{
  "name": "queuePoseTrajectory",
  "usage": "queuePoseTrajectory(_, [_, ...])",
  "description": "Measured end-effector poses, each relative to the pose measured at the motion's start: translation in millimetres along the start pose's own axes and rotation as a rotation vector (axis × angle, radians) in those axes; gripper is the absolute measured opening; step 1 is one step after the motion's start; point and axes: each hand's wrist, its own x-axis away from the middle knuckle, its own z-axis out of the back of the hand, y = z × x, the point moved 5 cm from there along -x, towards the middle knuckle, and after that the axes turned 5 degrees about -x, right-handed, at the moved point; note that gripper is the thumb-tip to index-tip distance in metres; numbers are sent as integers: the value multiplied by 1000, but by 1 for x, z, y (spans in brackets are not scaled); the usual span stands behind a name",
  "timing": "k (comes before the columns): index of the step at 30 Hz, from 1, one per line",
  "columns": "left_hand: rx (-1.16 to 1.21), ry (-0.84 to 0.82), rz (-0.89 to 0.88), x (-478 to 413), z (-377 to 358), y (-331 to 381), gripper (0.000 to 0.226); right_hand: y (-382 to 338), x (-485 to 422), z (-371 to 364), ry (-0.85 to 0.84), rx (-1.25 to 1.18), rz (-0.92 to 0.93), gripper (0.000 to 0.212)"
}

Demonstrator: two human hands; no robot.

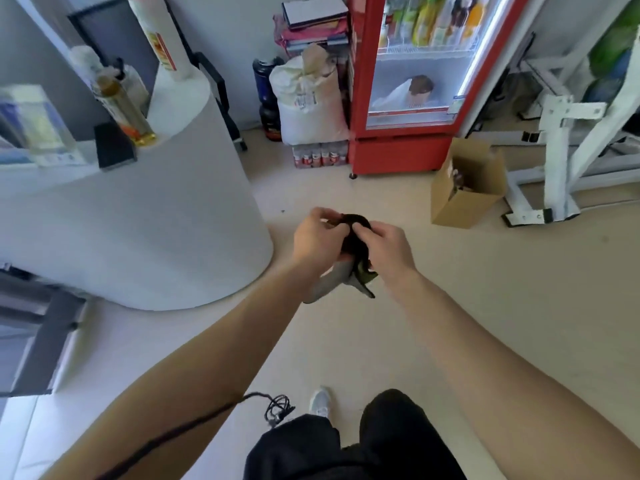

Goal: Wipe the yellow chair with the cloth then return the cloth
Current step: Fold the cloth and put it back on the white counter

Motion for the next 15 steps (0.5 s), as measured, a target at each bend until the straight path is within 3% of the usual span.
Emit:
queuePoseTrajectory(4, [184, -60, 82, -67, 5, 49, 24, -51, -77, -14, -223, -7, 184, 11])
queuePoseTrajectory(6, [177, -158, 26, -103, 11, 74, 27, -68, -123, -18, -303, 98, 270, 21])
queuePoseTrajectory(8, [26, -162, -115, -134, 23, 96, 32, -90, -168, -27, -362, 141, 322, 17])
queuePoseTrajectory(11, [-364, 97, -325, -179, 57, 123, 47, -129, -226, -53, -561, 107, 298, 10])
queuePoseTrajectory(13, [-531, 149, -283, -203, 84, 129, 67, -156, -254, -73, -704, 85, 242, 15])
queuePoseTrajectory(15, [-510, 61, -174, -217, 104, 131, 64, -183, -274, -97, -830, 36, 145, 18])
